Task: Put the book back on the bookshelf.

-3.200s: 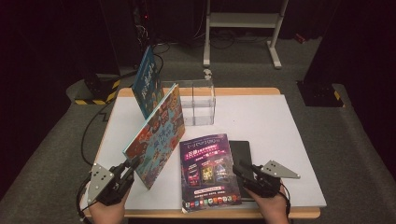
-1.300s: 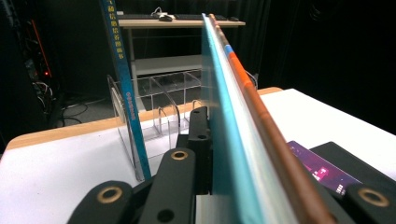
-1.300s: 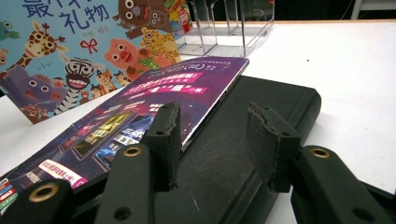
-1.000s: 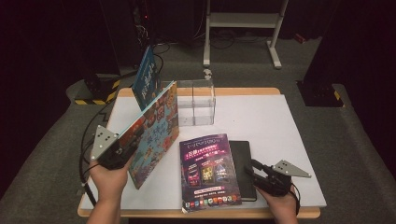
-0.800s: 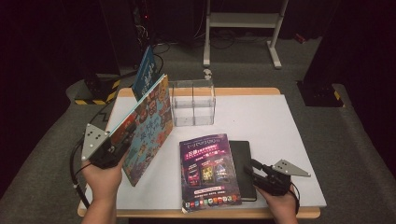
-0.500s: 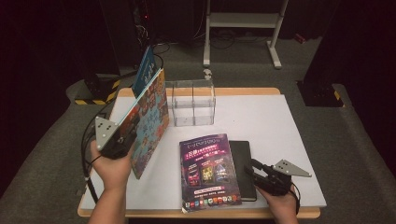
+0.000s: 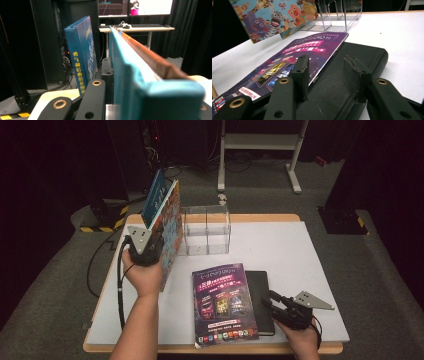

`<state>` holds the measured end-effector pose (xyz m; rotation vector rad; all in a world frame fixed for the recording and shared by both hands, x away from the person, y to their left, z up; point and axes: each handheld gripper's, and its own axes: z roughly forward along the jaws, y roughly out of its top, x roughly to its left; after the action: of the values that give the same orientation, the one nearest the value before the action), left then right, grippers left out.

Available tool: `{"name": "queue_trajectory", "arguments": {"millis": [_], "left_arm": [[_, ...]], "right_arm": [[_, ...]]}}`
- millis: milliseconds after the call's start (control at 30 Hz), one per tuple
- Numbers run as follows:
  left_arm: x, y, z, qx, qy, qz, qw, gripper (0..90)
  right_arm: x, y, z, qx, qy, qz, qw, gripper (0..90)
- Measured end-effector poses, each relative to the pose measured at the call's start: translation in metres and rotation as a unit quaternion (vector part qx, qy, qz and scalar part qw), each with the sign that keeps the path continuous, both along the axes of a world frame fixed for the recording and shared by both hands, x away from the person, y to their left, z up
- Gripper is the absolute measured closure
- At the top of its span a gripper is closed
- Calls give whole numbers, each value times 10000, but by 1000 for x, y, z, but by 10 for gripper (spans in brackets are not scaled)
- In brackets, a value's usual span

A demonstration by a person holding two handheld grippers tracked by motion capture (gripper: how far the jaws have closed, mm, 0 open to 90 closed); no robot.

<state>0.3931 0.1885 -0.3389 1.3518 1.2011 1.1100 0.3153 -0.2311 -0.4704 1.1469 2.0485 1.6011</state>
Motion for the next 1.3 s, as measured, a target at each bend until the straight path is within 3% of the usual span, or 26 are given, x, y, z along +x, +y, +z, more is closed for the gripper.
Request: {"name": "queue_trajectory", "arguments": {"millis": [167, 300, 467, 700, 867, 1000, 1300], "left_arm": [[17, -1, -9, -77, 17, 56, 10000, 808], [19, -2, -15, -92, -26, 79, 9999, 808], [12, 0, -22, -127, -47, 77, 9999, 803], [4, 10, -28, -223, 89, -4, 9997, 795], [-4, 12, -31, 31, 202, -84, 9998, 773], [-15, 16, -39, -5, 264, -107, 9996, 763], [-31, 25, -63, -322, 505, -155, 9981, 758]], "right_arm": [[0, -1, 0, 43, 12, 12, 10000, 566], [1, -2, -1, 60, 36, 18, 10000, 567], [1, -1, -2, 71, 61, 42, 9999, 568], [-2, 3, -2, 6, 37, 94, 9999, 566], [-1, 4, -4, -46, 62, 122, 9999, 565], [-1, 6, -5, -71, 85, 135, 9998, 565], [-1, 9, -6, -97, 105, 172, 9997, 564]]}}
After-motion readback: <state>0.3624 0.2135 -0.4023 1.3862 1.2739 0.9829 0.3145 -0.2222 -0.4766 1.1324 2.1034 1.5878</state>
